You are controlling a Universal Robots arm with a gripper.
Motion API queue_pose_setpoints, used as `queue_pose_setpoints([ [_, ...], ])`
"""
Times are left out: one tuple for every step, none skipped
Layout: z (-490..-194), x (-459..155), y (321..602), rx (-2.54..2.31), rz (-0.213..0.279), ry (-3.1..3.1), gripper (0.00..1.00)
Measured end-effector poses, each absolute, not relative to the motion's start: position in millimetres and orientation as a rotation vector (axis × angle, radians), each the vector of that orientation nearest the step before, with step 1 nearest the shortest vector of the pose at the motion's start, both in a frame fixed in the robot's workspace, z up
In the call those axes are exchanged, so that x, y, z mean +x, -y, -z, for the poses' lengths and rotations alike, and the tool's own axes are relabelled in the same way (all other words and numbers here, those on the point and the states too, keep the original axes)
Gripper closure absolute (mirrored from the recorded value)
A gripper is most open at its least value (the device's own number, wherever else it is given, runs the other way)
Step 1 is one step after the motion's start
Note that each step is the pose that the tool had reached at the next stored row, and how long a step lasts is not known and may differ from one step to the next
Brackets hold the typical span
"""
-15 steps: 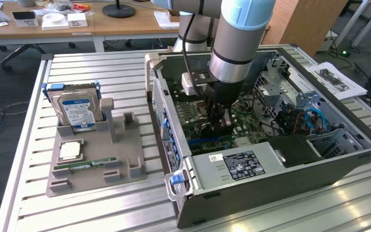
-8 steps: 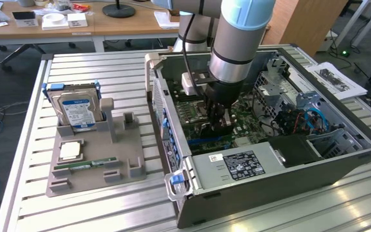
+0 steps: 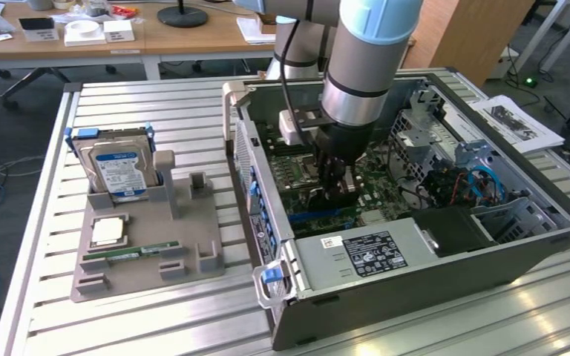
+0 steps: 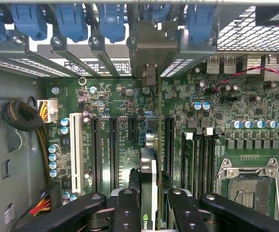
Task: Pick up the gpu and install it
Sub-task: 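Insert the gpu into the slot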
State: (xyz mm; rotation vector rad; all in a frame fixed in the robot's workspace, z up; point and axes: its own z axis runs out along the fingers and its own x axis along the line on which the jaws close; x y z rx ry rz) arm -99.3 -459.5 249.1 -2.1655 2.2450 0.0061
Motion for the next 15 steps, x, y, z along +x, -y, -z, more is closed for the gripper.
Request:
queue_pose_setpoints([
  [-249.1, -99.3, 459.6, -2.166, -0.005, -2.244, 0.73],
  [-249.1, -99.2, 459.6, -2.165, -0.005, -2.244, 0.73],
  [-249.1, -99.3, 459.6, -2.165, -0.004, -2.243, 0.73],
  [-249.1, -99.4, 459.6, -2.165, -0.004, -2.243, 0.73],
  [-249.0, -99.5, 459.6, -2.165, -0.004, -2.243, 0.73],
  [-249.0, -99.6, 459.6, -2.164, -0.003, -2.243, 0.73],
  [-249.0, -99.9, 459.6, -2.164, -0.003, -2.244, 0.73],
  [-249.0, -100.0, 459.6, -2.163, -0.003, -2.245, 0.73],
  [-249.0, -100.0, 459.6, -2.162, -0.003, -2.246, 0.73],
  [-249.0, -100.0, 459.6, -2.161, -0.003, -2.247, 0.73],
  [-249.0, -100.0, 459.6, -2.160, -0.003, -2.247, 0.73],
  [-248.9, -100.0, 459.6, -2.159, -0.003, -2.249, 0.73],
  [-248.8, -100.1, 459.7, -2.156, -0.003, -2.251, 0.73],
  [-248.7, -100.1, 459.7, -2.152, -0.003, -2.255, 0.73],
  [-248.6, -100.1, 459.6, -2.149, -0.003, -2.258, 0.73],
])
